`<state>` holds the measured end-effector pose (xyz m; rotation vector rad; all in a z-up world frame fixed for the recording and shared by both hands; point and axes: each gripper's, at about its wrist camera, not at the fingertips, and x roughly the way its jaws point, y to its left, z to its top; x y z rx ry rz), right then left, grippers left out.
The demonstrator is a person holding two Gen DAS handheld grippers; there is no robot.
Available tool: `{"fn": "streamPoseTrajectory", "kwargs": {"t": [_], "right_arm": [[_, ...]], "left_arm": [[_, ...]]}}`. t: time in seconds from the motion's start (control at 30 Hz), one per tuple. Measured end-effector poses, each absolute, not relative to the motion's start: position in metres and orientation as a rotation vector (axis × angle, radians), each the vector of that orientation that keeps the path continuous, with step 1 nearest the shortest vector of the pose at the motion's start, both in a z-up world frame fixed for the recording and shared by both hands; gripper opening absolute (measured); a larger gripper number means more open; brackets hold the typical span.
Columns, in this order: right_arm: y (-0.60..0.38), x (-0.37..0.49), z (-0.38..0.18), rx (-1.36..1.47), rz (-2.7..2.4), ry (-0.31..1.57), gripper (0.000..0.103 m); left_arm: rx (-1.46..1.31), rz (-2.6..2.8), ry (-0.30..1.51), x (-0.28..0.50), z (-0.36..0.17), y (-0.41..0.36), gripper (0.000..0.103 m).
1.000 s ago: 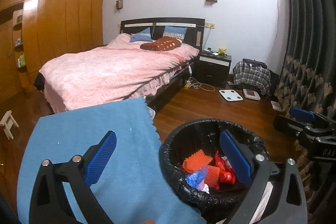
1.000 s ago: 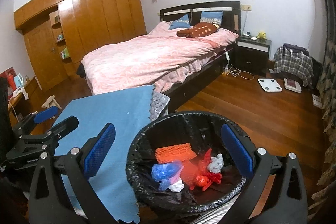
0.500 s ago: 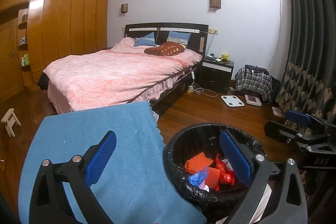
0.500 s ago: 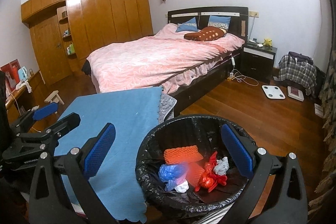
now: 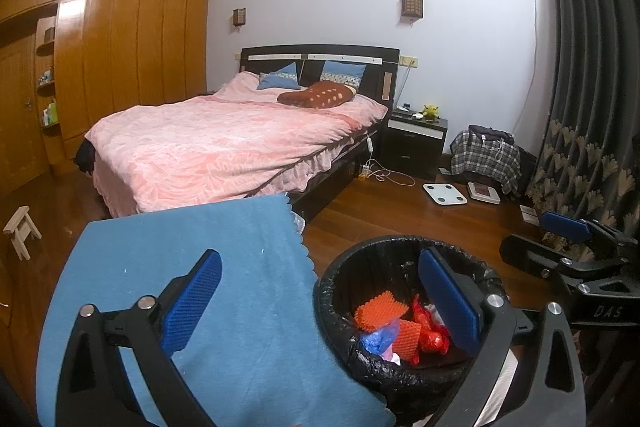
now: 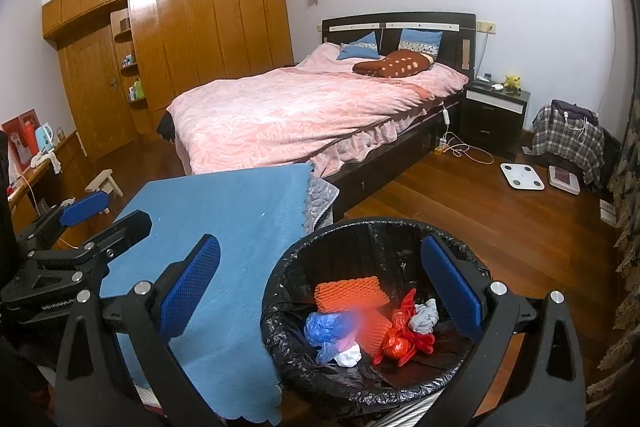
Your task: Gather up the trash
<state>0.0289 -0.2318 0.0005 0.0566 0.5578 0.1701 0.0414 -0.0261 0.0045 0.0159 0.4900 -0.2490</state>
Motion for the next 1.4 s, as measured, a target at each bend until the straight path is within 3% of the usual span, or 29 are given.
{"fn": "streamPoseTrajectory", "kwargs": {"t": [1.4], "right_arm": [[-0.2291, 0.0299, 0.0019, 0.054, 0.170, 0.559, 0.098]], "left_arm": [[0.016, -0.249, 0.492, 0.0422, 0.0056, -0.0237, 0.097]]}}
